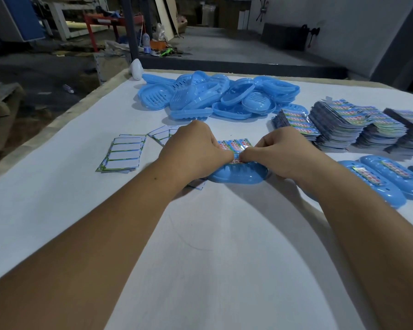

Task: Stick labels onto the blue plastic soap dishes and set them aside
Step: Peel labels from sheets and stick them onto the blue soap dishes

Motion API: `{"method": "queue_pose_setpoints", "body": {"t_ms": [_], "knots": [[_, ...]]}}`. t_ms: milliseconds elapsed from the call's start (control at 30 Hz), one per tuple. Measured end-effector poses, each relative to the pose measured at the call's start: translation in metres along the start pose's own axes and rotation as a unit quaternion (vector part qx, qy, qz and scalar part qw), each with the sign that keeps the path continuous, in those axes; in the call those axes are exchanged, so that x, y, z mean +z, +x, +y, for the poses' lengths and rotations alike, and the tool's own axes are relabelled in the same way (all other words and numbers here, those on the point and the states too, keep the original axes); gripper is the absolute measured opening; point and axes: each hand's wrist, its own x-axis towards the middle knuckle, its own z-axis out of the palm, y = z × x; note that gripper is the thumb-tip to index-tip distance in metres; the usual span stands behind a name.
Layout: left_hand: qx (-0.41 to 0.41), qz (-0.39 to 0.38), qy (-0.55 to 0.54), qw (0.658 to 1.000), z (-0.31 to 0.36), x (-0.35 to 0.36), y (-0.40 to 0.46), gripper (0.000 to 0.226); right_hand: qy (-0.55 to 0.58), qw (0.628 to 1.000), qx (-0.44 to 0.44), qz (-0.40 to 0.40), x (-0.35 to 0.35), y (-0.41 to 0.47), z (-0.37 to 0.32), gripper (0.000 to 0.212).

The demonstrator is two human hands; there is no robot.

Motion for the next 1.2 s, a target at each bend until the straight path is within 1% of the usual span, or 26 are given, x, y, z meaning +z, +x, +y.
{"method": "queue_pose_setpoints", "body": {"t_ms": [100, 467, 667, 767, 867, 933, 1000, 1100, 1133, 1200], "knots": [[0.007, 0.015, 0.021, 1.000, 0.000, 0.002, 0.000, 0.026, -0.016, 1.000, -0.009, 0.004, 0.002, 0.000, 0.001, 0.034], [0.019, 0.032, 0.042, 0.998, -0.002, 0.004, 0.001, 0.025, -0.075, 0.996, -0.028, 0.034, 0.001, -0.002, 0.001, 0.043], [0.018, 0.036, 0.065, 0.997, -0.002, 0.003, 0.002, 0.033, -0.100, 0.994, -0.034, 0.036, -0.002, -0.002, 0.003, 0.054], [0.013, 0.034, 0.058, 0.998, -0.003, 0.002, 0.003, 0.037, -0.099, 0.992, -0.066, 0.035, -0.003, -0.001, 0.003, 0.043], [0.005, 0.044, 0.042, 0.998, -0.005, 0.002, 0.004, 0.034, -0.098, 0.983, -0.152, 0.042, -0.003, -0.001, 0.002, 0.030], [0.005, 0.073, 0.036, 0.997, -0.006, 0.001, 0.005, 0.032, -0.081, 0.977, -0.194, 0.015, -0.001, -0.002, 0.001, 0.026], [0.003, 0.098, 0.037, 0.994, -0.008, -0.001, 0.006, 0.030, -0.083, 0.973, -0.214, -0.028, 0.002, -0.006, 0.000, 0.035], [-0.005, 0.113, 0.055, 0.992, -0.012, -0.003, 0.008, 0.026, -0.118, 0.960, -0.244, -0.064, 0.006, -0.011, -0.002, 0.063], [-0.006, 0.113, 0.057, 0.992, -0.012, -0.004, 0.008, 0.025, -0.126, 0.959, -0.247, -0.068, 0.006, -0.013, -0.002, 0.067], [-0.009, 0.111, 0.051, 0.992, -0.013, -0.004, 0.009, 0.026, -0.157, 0.956, -0.236, -0.069, 0.005, -0.016, -0.002, 0.068]]}}
